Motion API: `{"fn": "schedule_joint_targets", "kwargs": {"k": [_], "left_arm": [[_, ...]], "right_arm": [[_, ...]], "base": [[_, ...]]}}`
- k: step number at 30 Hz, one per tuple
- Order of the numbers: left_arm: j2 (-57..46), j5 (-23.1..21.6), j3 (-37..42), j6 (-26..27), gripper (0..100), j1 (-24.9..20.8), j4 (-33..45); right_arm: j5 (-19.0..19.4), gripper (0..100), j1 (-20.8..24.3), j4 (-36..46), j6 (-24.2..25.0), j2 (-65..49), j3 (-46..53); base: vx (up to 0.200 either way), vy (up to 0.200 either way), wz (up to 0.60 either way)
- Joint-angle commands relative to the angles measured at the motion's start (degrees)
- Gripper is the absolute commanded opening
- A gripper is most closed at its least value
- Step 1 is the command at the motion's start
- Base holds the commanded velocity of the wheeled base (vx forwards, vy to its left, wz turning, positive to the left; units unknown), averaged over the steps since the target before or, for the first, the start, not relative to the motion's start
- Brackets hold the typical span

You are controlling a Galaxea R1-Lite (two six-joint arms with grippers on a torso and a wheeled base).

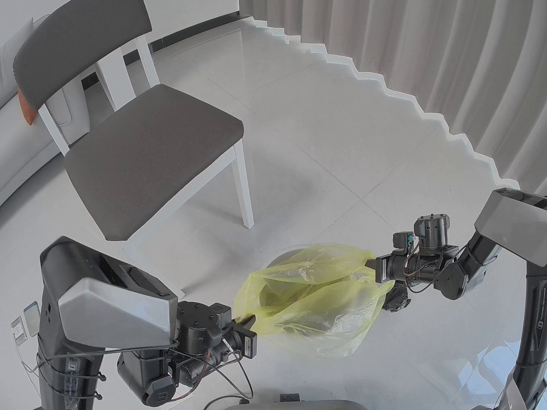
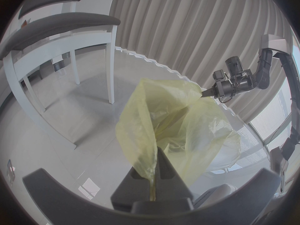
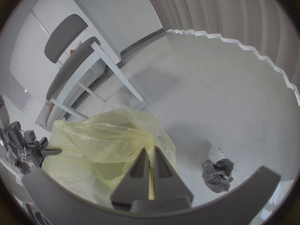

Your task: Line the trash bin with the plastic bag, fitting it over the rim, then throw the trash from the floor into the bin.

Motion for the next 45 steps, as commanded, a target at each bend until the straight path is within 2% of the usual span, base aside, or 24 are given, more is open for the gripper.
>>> {"fn": "schedule_joint_targets", "kwargs": {"k": [1, 10, 14, 19, 22, 29, 42, 43, 45], "left_arm": [[2.14, -0.14, 0.34, 0.12, 0, 0.82, -0.98], [2.32, 1.00, -0.02, 0.21, 0, -2.08, -0.98], [1.26, 5.22, -0.54, 0.38, 0, -5.07, -0.98], [1.18, 5.04, -5.46, 4.51, 0, -1.64, -0.98], [1.97, 4.16, -5.82, 5.83, 0, -0.33, -0.72], [6.89, 3.55, -4.50, 5.83, 0, 0.82, -0.98], [6.54, 3.64, -3.88, 5.48, 0, 0.47, -0.98], [6.10, 3.64, -4.06, 5.48, 0, 0.47, -0.98], [5.57, 3.64, -4.15, 5.57, 0, 0.38, -0.98]], "right_arm": [[0.03, 0, -1.24, 0.00, -0.50, 1.86, -0.41], [0.03, 0, -1.06, -0.44, -0.67, 2.83, -0.50], [0.03, 0, -1.15, -0.62, -0.85, 2.57, -0.15], [0.03, 0, -1.24, -1.06, -0.76, 2.39, -1.29], [0.03, 0, -1.24, -1.06, -0.67, 2.39, -1.73], [0.03, 0, -0.63, -1.58, -0.85, 5.38, -2.08], [0.03, 0, -1.24, -1.93, -1.64, 5.82, -1.91], [0.03, 100, -1.50, -1.93, -1.99, 5.82, -1.91], [0.03, 100, -2.03, -1.93, -2.52, 5.47, -1.73]], "base": [[0.000, 0.000, 0.00], [0.000, 0.000, 0.00], [0.000, 0.000, 0.00], [0.000, 0.000, 0.00], [0.000, 0.000, 0.00], [0.000, 0.000, 0.00], [0.000, 0.000, 0.00], [0.000, 0.000, 0.00], [0.000, 0.000, 0.00]]}}
